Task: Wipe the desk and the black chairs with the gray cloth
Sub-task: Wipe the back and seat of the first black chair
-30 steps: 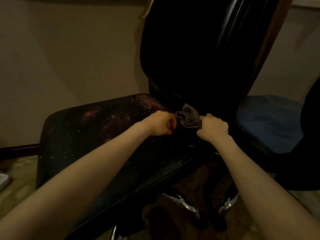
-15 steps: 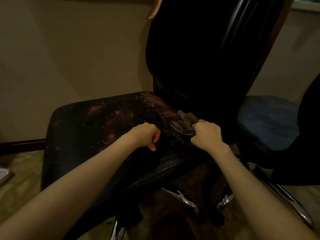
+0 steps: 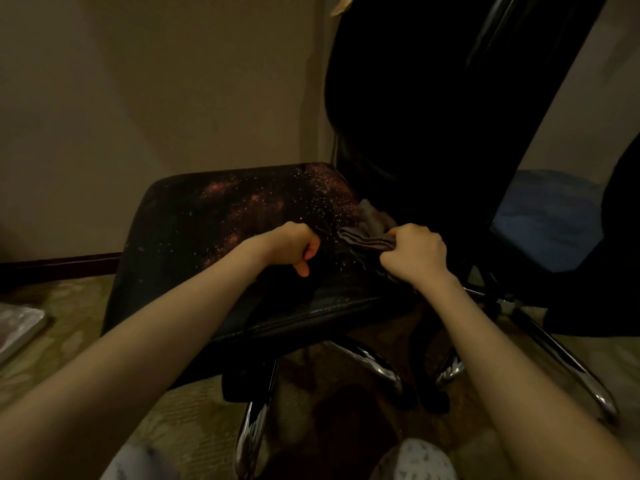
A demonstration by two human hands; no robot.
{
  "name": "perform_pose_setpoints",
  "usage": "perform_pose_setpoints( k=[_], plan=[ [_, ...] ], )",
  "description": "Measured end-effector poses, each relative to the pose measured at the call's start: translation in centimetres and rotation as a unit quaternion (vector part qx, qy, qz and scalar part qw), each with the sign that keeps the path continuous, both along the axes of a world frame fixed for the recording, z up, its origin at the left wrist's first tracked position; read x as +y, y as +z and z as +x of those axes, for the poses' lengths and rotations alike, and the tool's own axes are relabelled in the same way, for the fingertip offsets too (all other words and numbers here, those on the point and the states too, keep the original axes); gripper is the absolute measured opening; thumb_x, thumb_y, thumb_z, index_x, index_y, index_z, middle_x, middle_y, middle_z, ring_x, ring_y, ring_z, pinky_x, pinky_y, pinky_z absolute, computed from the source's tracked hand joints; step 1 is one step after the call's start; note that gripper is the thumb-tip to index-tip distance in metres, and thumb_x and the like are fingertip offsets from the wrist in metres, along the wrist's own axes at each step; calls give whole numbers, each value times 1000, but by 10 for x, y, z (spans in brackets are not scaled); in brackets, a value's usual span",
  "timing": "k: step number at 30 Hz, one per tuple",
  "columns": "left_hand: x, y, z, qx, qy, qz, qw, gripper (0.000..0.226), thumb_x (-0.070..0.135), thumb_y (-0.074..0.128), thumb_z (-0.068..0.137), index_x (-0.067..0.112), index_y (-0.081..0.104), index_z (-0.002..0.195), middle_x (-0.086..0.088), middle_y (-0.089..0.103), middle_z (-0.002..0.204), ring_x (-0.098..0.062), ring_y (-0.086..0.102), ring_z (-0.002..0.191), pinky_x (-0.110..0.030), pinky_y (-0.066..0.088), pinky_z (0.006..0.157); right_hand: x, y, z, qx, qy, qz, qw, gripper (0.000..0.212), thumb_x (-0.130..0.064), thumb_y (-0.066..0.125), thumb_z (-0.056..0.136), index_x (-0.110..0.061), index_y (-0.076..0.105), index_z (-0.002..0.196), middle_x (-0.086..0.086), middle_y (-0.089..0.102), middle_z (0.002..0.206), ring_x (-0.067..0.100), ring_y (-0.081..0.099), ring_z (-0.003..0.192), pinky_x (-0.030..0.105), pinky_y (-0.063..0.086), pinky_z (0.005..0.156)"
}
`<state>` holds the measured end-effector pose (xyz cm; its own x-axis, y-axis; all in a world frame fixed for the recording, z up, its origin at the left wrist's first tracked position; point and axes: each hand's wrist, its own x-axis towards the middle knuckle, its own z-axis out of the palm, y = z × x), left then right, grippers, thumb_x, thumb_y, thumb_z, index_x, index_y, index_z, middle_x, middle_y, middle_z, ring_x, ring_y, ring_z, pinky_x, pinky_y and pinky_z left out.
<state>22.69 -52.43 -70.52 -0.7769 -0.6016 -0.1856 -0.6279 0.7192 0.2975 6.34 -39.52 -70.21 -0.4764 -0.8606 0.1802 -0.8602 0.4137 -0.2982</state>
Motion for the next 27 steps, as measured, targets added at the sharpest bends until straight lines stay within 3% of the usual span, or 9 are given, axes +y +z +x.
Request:
perform_pose_setpoints(
  k=[3, 7, 10, 12, 15, 18, 23, 27],
  plan=[
    [-2, -4, 3, 10, 5, 4, 1000, 41, -1, 74, 70, 19, 39, 58, 8, 47, 66, -9, 45, 67, -16, 35, 55, 3, 0, 26, -14, 21, -3, 1000, 27, -20, 57, 77, -12, 67, 101, 9, 63, 96, 31, 59, 92, 28, 45, 71],
    [-3, -2, 0, -15, 12, -11, 1000, 39, 2, 73, 71, 20, 41, 59, 6, 51, 71, -16, 50, 81, -28, 42, 72, 0, -2, 58, -112, 54, -10, 992, 19, -22, 58, 80, -16, 68, 94, 4, 58, 85, 30, 60, 94, 25, 41, 69],
    [0, -3, 3, -14, 27, -21, 999, 39, 2, 73, 72, 19, 40, 58, 0, 52, 76, -19, 49, 82, -31, 43, 72, -1, 1, 47, -249, -8, -40, 968, 25, -28, 65, 81, -20, 69, 104, 4, 63, 93, 26, 60, 98, 23, 40, 72],
    [3, -3, 4, -7, 36, -23, 999, 40, 0, 72, 72, 19, 40, 58, 3, 49, 70, -20, 49, 80, -30, 41, 68, 1, 8, 27, -282, -54, -88, 954, 30, -27, 66, 81, -17, 68, 110, 8, 67, 103, 28, 61, 102, 23, 40, 73],
    [8, -3, 6, 2, 43, -17, 999, 39, -3, 68, 75, 18, 40, 58, 3, 51, 70, -22, 52, 82, -32, 44, 73, 11, 16, -1, -125, -89, -139, 978, 25, -20, 60, 82, -15, 67, 106, 10, 64, 104, 32, 60, 97, 27, 40, 70],
    [9, -4, 9, 18, 54, -15, 998, 41, -2, 71, 72, 19, 40, 56, 1, 52, 73, -21, 52, 82, -35, 45, 75, 13, 3, -16, 30, -61, -80, 994, 30, -16, 55, 83, -7, 61, 111, 14, 55, 110, 33, 55, 98, 31, 41, 70],
    [9, -10, 8, 55, 74, 17, 996, 38, -7, 60, 77, 18, 40, 56, 6, 54, 65, -18, 55, 78, -29, 45, 72, -14, -8, -25, 54, -41, 10, 998, 41, -26, 59, 80, -7, 59, 117, 14, 56, 112, 34, 56, 100, 31, 44, 74],
    [12, -14, 3, 84, 107, 13, 991, 38, -6, 55, 80, 19, 41, 55, 6, 57, 64, -17, 57, 76, -23, 42, 65, -28, -4, -46, 37, -38, 61, 997, 70, -38, 59, 83, -20, 31, 145, 15, 45, 131, 36, 50, 115, 36, 44, 83]
  ],
)
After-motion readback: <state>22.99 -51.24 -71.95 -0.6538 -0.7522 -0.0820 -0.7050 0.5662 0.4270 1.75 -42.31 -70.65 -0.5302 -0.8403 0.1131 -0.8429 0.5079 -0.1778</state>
